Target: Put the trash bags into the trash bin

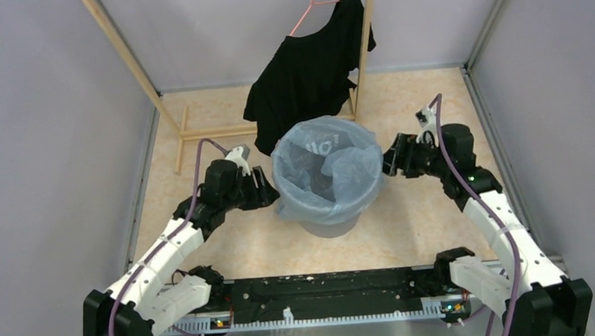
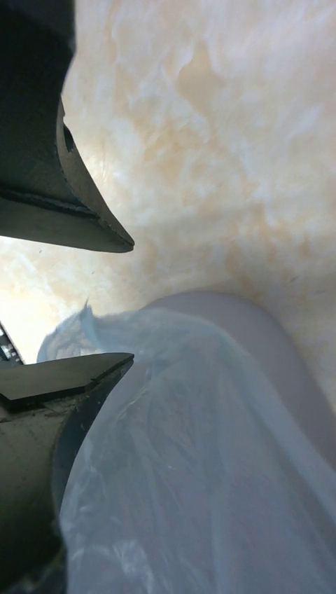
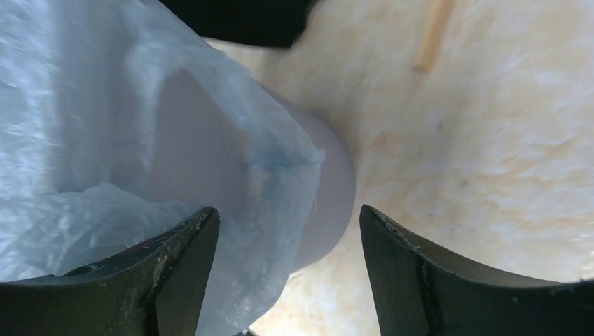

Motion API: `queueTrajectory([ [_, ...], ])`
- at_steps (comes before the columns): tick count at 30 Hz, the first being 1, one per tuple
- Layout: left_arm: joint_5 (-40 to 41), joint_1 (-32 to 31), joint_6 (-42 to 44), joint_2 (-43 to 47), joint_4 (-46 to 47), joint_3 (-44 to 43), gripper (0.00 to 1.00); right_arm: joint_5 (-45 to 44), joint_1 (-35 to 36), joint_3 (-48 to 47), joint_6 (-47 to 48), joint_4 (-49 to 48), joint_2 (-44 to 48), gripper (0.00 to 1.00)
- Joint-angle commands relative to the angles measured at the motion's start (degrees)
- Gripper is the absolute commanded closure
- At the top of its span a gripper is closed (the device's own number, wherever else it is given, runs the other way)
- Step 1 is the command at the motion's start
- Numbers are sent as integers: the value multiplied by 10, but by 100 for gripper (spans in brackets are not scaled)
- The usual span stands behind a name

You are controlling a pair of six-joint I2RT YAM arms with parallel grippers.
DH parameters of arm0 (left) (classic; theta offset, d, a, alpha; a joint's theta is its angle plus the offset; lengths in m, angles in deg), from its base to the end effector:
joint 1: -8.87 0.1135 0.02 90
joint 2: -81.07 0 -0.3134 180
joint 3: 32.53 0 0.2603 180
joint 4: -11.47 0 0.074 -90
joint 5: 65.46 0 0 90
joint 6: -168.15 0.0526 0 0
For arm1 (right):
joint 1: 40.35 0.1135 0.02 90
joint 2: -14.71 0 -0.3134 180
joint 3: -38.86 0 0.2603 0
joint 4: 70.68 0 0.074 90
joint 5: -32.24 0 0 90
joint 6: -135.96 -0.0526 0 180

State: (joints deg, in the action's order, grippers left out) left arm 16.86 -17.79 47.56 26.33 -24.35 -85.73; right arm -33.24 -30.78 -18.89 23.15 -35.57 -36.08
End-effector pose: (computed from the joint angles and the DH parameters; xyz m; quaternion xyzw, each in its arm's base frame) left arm 0.1752 -0.0958 0.2859 -0.0010 0.8948 -0.2646 0.3596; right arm 0.1815 0.0527 0.3304 -0.0118 0.8453 0.3150 0.4315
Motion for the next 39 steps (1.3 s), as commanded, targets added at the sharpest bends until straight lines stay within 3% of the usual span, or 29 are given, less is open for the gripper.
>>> queueTrajectory([
  [1, -111, 2, -46, 9, 75, 63, 39, 132, -2, 49, -37, -93, -27, 28],
  [4, -138, 1, -81, -1, 142, 101, 43, 120, -2, 81, -54, -147, -38, 32],
  [8, -152, 0, -104, -41, 206, 128, 54, 122, 0, 120, -89, -207, -79, 53],
  [15, -138, -3, -103, -93, 238, 153, 77, 85, 10, 181, -122, -276, -118, 65],
  [20, -131, -6, -105, -116, 249, 160, 83, 63, 15, 169, -111, -264, -177, 68],
  [25, -81, -7, -75, -85, 178, 137, 81, -112, 15, 65, -57, -48, -148, 63],
  [28, -56, -7, -62, -51, 133, 124, 69, -233, 15, -34, -44, 63, -103, 50],
  [30, -50, -6, -60, -32, 125, 124, 62, -302, 15, -96, -30, 107, -79, 36],
  [33, -50, -7, -61, -24, 121, 125, 54, -344, 24, -208, 8, 153, -74, 27],
  [35, -56, -6, -62, -25, 120, 123, 52, -344, 81, -271, 52, 166, -86, 20],
  [37, -59, -6, -61, -25, 119, 124, 50, -363, 191, -331, 103, 179, -111, 16],
  [39, -57, -7, -59, -23, 119, 124, 50, -348, 297, -370, 138, 182, -148, 20],
])
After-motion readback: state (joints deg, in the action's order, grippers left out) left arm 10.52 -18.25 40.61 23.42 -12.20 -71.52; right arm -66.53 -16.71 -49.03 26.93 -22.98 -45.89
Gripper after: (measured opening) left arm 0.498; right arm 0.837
